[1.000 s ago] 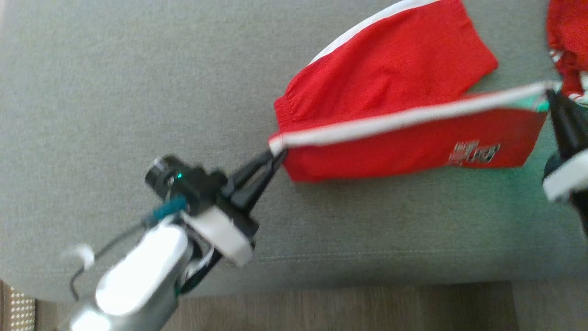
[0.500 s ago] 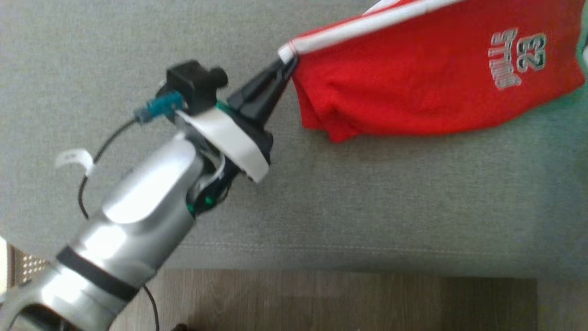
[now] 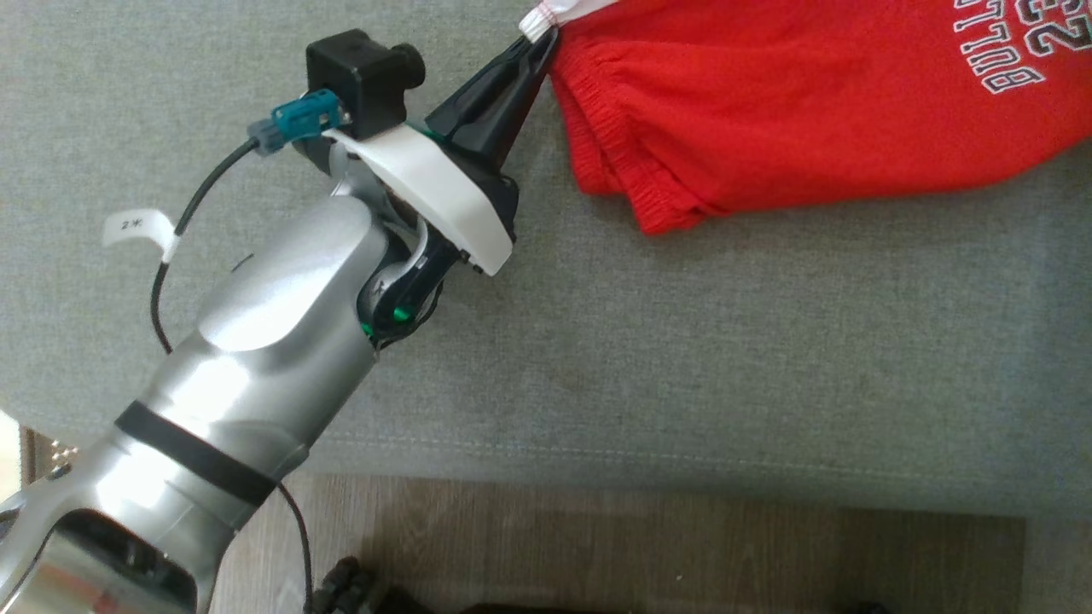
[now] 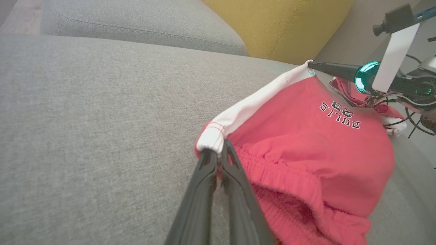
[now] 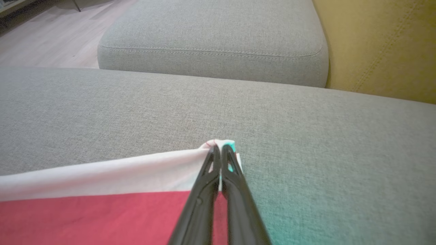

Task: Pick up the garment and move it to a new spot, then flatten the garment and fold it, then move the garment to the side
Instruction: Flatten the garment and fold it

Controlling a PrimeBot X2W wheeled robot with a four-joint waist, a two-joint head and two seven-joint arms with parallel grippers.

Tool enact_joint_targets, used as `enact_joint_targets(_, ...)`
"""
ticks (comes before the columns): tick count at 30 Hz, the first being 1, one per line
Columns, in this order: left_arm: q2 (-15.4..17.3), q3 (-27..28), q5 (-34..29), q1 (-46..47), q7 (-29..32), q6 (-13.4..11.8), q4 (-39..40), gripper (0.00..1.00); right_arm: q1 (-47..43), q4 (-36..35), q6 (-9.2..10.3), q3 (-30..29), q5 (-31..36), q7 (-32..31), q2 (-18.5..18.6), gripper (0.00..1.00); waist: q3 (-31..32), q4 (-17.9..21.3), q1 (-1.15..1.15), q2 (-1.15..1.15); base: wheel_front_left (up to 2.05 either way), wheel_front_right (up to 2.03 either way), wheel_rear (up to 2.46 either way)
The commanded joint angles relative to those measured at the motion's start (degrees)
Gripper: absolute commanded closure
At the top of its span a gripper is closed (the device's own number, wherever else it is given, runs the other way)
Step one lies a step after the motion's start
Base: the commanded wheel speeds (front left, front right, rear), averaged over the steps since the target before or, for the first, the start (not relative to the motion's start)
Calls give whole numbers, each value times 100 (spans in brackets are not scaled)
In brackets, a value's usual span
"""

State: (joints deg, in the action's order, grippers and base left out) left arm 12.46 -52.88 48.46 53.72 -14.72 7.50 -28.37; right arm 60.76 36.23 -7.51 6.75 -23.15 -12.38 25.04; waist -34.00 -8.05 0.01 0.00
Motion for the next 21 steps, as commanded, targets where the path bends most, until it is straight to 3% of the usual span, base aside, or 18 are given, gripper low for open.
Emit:
enact_joint_targets(1, 88, 225, -59, 162, -28, -2, 70, 100, 165, -23, 2, 98, -45, 140, 69, 100, -33, -3, -1, 0, 0, 0, 0)
enact_joint_targets(2, 75, 237, -70, 162, -28, -2, 61, 84, 199, 46, 2, 138, -60, 192, 60, 100, -39, 1, -1, 0, 0, 0, 0)
enact_joint_targets(3, 61, 252, -67, 154, -28, -2, 54, 60, 226, 104, 2, 181, -86, 248, 48, 100, -41, 6, -1, 0, 0, 0, 0)
enact_joint_targets(4, 49, 264, -67, 144, -28, -2, 44, 23, 246, 156, 2, 210, -129, 318, 34, 71, -38, 11, -1, 0, 0, 0, 0)
enact_joint_targets(5, 36, 293, -81, 133, -28, -2, 28, 0, 257, 217, 2, 216, -174, 390, 25, 18, -31, 12, -1, 0, 0, 0, 0)
enact_joint_targets(6, 14, 330, -104, 114, -28, -2, 17, 0, 256, 272, 2, 206, -228, 469, 22, 0, -14, 11, -1, 0, 0, 0, 0)
enact_joint_targets(12, -77, 906, -574, -212, -28, -49, 122, 0, 16, 346, 2, 41, -532, 881, 125, 0, 187, 18, -1, 0, 0, 0, 0)
enact_joint_targets(15, -147, 1472, -1141, -651, -28, -375, 428, 0, -300, 301, 2, 4, -725, 963, 218, 0, 359, 54, -1, 0, 0, 0, 0)
enact_joint_targets(21, -250, 2203, -2732, -1764, -28, -1328, 1486, 0, -947, 410, 2, -13, -1003, 929, 357, 0, 757, -37, -1, 0, 0, 0, 0)
